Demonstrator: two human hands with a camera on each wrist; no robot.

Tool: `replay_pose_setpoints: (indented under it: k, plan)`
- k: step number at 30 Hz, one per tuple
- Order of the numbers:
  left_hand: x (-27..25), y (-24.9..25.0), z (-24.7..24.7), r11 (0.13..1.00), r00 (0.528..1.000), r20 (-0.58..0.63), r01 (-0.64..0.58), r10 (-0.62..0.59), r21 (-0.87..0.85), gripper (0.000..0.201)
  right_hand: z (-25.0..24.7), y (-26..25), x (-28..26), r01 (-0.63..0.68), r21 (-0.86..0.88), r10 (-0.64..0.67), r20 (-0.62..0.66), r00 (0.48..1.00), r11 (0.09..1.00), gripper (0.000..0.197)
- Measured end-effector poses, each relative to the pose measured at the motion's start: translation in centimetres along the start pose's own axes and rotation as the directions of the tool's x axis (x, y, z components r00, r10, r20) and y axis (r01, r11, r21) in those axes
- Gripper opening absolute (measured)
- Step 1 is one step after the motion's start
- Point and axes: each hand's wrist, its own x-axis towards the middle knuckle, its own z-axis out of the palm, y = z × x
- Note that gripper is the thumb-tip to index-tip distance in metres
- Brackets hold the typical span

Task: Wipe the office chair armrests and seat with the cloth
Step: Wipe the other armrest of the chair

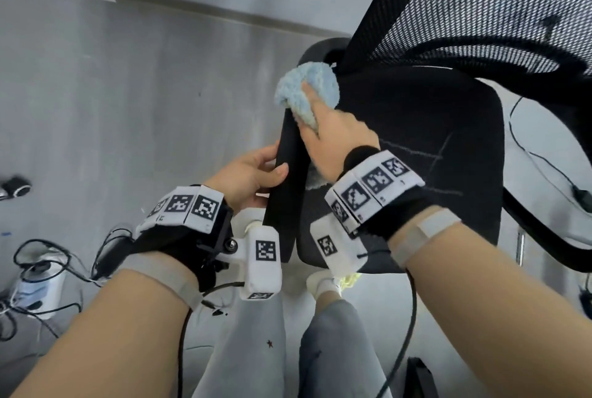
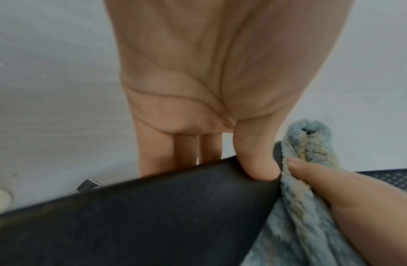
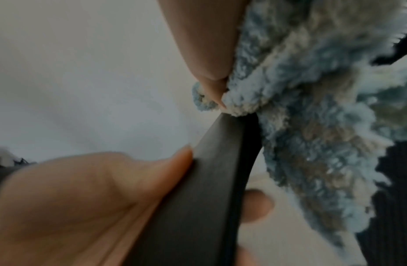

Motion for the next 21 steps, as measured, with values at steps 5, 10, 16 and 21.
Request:
replay_pose_setpoints:
  k: [5, 10, 16, 21]
  plan:
    - [0.5, 0.3, -0.2, 1.000, 1.000, 0.005, -0.002, 0.002, 0.011, 0.038, -2.2, -1.3, 5.8, -0.168, 0.078, 0.180, -0.191, 0.965, 0.983, 0.054]
    - [0.9, 0.0, -0.7, 0.999, 1.000, -0.002, -0.015, 0.015, 0.036, 0.040, -1.4, -0.6, 5.3, -0.113, 0.238, 0.139, -0.096, 0.986, 0.965, 0.056]
    - [0.5, -0.5, -1.0, 1.000, 1.000, 0.006, 0.002, -0.002, -0.001, 0.026, 2.3, 1.2, -3.6, 0.035, 0.261, -0.073, 0.139, 0.988, 0.965, 0.055]
    - [-0.5, -1.3, -0.6, 0.998, 0.998, 0.025, 0.059, -0.059, 0.024, 0.020, 1.4, 1.1, -3.3, 0.040, 0.130, -0.047, 0.054, 0.997, 0.991, 0.051]
